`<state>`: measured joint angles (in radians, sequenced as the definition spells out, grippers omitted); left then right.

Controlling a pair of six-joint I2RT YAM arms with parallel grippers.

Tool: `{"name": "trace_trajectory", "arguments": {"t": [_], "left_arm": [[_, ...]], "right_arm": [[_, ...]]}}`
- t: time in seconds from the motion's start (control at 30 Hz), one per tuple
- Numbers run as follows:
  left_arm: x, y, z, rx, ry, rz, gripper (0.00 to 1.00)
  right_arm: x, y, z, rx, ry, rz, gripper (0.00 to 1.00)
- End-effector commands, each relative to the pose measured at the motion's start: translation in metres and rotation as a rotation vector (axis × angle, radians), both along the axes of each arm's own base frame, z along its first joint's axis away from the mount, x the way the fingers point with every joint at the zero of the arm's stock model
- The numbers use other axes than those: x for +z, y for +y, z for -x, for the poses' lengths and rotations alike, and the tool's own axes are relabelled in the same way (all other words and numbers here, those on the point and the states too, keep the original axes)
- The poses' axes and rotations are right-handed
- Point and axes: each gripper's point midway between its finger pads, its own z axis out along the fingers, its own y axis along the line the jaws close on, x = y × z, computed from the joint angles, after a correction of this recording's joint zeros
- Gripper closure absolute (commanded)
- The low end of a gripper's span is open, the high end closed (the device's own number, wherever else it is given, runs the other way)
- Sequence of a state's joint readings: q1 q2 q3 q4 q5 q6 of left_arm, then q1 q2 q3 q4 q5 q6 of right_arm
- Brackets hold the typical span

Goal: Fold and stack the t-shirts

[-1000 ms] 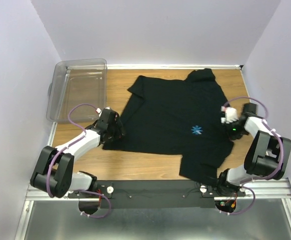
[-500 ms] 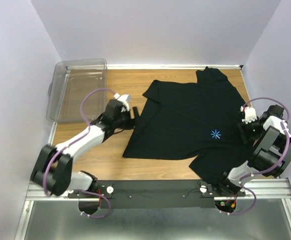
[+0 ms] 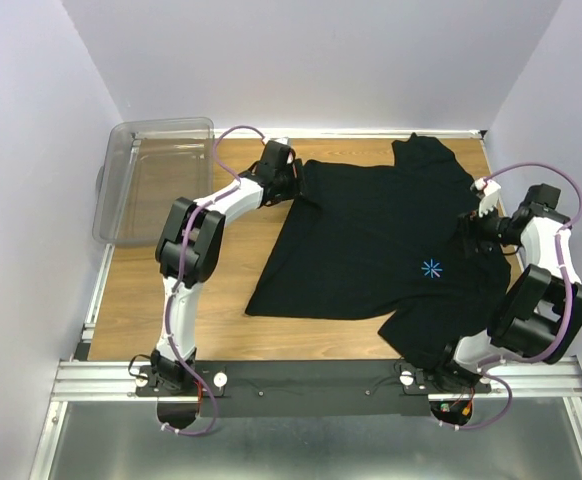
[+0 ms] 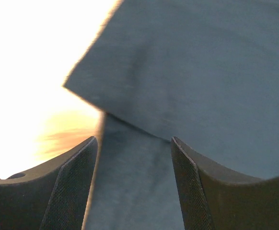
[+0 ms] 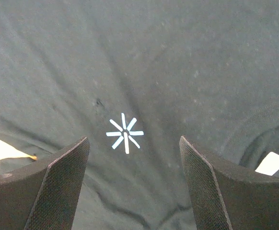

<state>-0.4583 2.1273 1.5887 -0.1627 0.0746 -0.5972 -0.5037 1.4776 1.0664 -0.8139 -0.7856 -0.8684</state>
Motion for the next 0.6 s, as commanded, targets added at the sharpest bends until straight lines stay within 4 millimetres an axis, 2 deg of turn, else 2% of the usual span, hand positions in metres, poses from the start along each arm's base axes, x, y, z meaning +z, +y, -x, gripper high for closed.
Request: {"name": "trace_trajectory", "arguments": {"t": [0.0,0.07,0.1,0.13,0.2,0.5,0.53,0.57], "left_arm": [[-0.017,0.014,-0.007,0.084,0.069,-0.041,0.30],[-0.028,0.015,-0.009,0.098,0.089,-0.052,0.30],[-0.042,0.022,-0.010,0.130,0.116,-0.082,0.30],[-0.040,0.022,-0.016,0.140,0.112,-0.082,0.30],[-0.054,0.029,-0.019,0.167,0.135,-0.109,0.30],[-0.058,0.040,-0.045,0.232,0.138,-0.086,0.45],[-0.065,0.041,-0.044,0.232,0.156,-0.092,0.48],[-0.064,0.041,-0.048,0.234,0.150,-0.089,0.52]], "right_arm": [[0.013,0.013,-0.007,0.003,-0.008,-0.116,0.17],[0.009,0.013,-0.007,0.002,0.004,-0.121,0.17],[0.008,0.014,-0.006,0.004,0.005,-0.126,0.17],[0.006,0.014,-0.006,0.005,0.007,-0.131,0.17],[0.004,0.017,-0.004,0.007,0.014,-0.146,0.17],[-0.003,0.018,-0.001,0.007,0.027,-0.146,0.17],[-0.004,0.018,-0.001,0.007,0.031,-0.146,0.17],[-0.005,0.018,-0.001,0.007,0.031,-0.146,0.17]]}}
